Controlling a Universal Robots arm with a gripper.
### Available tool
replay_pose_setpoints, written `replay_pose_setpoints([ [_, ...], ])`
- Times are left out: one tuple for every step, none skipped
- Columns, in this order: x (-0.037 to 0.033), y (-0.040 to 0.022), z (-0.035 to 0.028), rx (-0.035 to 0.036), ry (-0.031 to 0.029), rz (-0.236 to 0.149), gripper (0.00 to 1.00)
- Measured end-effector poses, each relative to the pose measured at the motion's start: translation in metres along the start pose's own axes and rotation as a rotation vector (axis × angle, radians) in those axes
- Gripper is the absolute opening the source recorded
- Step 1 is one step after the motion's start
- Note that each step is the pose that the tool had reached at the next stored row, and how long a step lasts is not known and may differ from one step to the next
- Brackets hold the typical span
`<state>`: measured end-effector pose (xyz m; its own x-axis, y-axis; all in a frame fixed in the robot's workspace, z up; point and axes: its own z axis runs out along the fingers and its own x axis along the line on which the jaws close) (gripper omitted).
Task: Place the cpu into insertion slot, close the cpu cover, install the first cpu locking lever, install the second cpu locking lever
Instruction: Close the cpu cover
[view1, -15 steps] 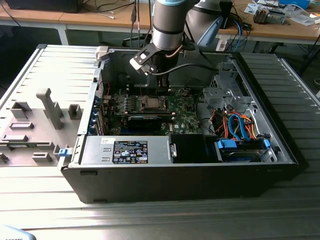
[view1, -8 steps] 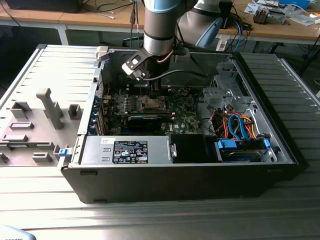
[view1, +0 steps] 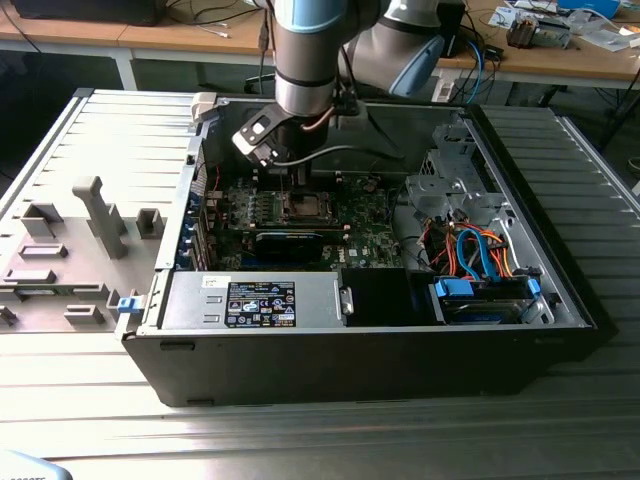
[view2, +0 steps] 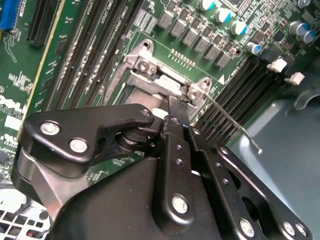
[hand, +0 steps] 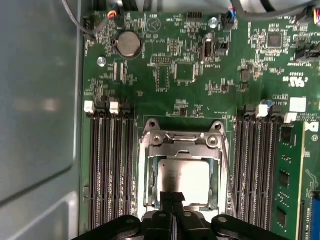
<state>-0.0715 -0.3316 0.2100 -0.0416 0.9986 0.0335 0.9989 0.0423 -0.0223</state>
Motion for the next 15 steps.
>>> replay_pose_setpoints([
  [0.0000,-0.0006,0.0008,0.0000,0.0000,0.000,0.11],
  [0.0000,-0.0010,0.0018,0.0000,0.0001,0.000,0.11],
  [-0.0001,-0.0013,0.0026,0.0000,0.0000,0.000,0.11],
  [-0.0002,-0.0014,0.0035,0.0000,0.0000,0.000,0.11],
  [-0.0004,-0.0015,0.0039,0.0001,-0.0002,0.000,0.11],
  [-0.0006,-0.0015,0.0040,0.0001,0.0000,0.000,0.11],
  [-0.0008,-0.0012,0.0042,0.0001,0.0001,0.000,0.11],
  [-0.0009,-0.0007,0.0042,0.0003,-0.0003,0.000,0.11],
  [-0.0011,0.0002,0.0046,0.0005,-0.0013,0.000,0.11],
  [-0.0011,0.0012,0.0050,0.0007,-0.0028,0.000,0.11],
  [-0.0012,0.0021,0.0051,0.0005,-0.0029,0.000,0.11],
  [-0.0012,0.0034,0.0052,0.0002,-0.0025,0.000,0.11],
  [-0.0013,0.0050,0.0051,0.0003,-0.0024,0.000,0.11],
  [-0.0015,0.0065,0.0049,0.0002,-0.0024,0.000,0.11],
  [-0.0014,0.0086,0.0041,-0.0001,-0.0014,-0.001,0.11],
])
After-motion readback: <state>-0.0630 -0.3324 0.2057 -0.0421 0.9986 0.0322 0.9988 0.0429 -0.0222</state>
